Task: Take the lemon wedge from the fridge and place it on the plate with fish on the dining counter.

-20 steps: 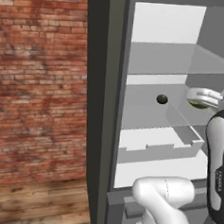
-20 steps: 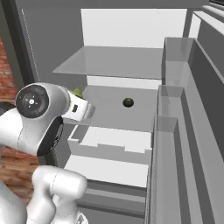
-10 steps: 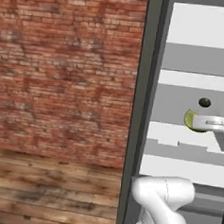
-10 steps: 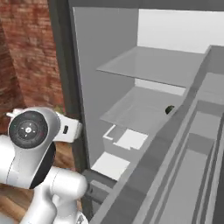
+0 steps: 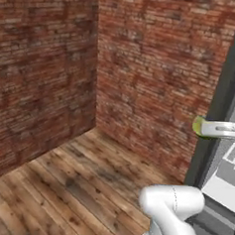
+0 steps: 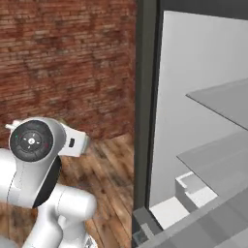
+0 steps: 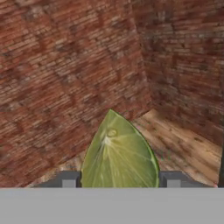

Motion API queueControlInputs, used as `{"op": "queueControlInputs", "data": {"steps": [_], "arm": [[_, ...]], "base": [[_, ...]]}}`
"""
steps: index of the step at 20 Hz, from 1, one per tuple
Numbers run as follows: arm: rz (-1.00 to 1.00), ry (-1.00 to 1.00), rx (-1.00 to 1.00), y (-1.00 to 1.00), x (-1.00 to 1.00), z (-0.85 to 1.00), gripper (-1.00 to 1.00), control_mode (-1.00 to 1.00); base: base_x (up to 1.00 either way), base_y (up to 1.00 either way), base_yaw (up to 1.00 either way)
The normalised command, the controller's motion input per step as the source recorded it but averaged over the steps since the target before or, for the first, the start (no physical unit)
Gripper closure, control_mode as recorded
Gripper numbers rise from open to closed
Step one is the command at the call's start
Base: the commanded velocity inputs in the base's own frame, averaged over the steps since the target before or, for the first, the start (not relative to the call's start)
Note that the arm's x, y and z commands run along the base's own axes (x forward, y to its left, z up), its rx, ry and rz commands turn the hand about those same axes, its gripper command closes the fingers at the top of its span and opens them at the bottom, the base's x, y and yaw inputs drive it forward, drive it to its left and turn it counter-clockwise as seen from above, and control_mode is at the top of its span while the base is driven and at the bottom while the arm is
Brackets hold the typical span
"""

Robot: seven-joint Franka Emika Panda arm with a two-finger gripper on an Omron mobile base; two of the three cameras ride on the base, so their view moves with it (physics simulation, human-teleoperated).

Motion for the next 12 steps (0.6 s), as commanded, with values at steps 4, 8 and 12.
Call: {"op": "queueControlInputs", "data": {"steps": [4,8,12], "arm": [[0.0,0.0,0.0,0.0,0.0,0.0,1.0,1.0],[0.0,0.0,0.0,0.0,0.0,0.0,1.0,1.0],[0.0,0.0,0.0,0.0,0.0,0.0,1.0,1.0]], "base": [[0.0,0.2,0.97],[0.0,0.22,0.97],[0.17,0.4,0.83]]}}
